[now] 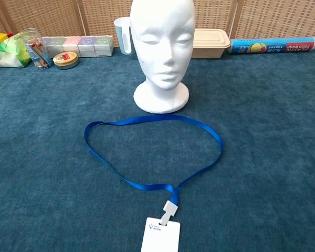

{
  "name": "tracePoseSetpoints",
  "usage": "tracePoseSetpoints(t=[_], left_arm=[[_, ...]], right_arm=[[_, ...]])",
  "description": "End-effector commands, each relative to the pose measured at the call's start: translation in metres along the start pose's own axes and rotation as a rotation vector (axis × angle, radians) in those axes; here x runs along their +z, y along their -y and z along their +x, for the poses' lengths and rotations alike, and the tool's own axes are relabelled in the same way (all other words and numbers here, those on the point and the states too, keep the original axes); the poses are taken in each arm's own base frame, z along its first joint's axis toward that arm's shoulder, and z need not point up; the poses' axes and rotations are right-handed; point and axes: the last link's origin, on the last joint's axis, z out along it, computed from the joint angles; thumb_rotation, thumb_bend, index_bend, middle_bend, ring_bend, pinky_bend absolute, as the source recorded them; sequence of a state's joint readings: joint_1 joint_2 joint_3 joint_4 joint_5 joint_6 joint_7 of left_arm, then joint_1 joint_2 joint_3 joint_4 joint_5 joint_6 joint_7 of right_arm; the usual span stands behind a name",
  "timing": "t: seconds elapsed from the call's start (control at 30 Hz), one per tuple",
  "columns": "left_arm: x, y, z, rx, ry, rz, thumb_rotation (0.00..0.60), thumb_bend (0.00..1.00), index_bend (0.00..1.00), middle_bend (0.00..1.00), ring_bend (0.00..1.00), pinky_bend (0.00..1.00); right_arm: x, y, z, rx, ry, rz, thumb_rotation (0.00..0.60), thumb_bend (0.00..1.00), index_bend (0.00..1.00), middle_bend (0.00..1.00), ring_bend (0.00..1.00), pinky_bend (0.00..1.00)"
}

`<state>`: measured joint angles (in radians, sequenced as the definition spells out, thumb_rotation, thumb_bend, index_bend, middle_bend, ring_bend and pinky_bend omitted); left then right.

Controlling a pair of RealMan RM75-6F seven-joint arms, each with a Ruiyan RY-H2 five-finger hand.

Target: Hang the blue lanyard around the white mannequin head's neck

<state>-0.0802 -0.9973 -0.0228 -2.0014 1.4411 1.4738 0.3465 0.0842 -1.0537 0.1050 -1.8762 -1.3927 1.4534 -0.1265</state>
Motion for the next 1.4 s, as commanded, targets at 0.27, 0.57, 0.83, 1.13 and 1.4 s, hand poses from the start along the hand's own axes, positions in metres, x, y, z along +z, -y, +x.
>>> tracePoseSetpoints(t=[0.27, 0.57, 0.83, 1.13, 1.4], left_arm=[[0.008, -0.008, -0.005, -0.007, 0.019, -0.017, 0.569, 0.19, 0.52, 0.46, 0.40, 0.33], [0.019, -0.017, -0.010, -0.006, 0.015, -0.037, 0.569, 0.19, 0.52, 0.46, 0.40, 0.33], [0.024, -0.016, -0.011, 0.004, 0.017, -0.030, 0.568, 0.19, 0.52, 0.46, 0.40, 0.33], [0.031, -0.014, -0.014, 0.005, 0.022, -0.033, 0.568, 0.19, 0.52, 0.46, 0.40, 0.33], [0.034, -0.009, -0.013, 0.012, 0.017, -0.025, 0.569, 0.19, 0.52, 0.46, 0.41, 0.33]], right_arm=[[0.020, 0.010, -0.003, 0.046, 0.015, 0.056, 0.595, 0.35, 0.45, 0.49, 0.48, 0.49], [0.048, 0.027, -0.023, 0.049, 0.042, 0.083, 0.598, 0.35, 0.45, 0.50, 0.51, 0.54], [0.060, 0.050, -0.039, 0.021, 0.052, 0.098, 0.596, 0.35, 0.45, 0.55, 0.64, 0.71], [0.068, 0.086, -0.059, 0.010, 0.076, 0.107, 0.597, 0.35, 0.45, 0.61, 0.76, 0.85], [0.065, 0.116, -0.078, -0.002, 0.133, 0.137, 0.598, 0.35, 0.45, 0.72, 0.90, 0.95]])
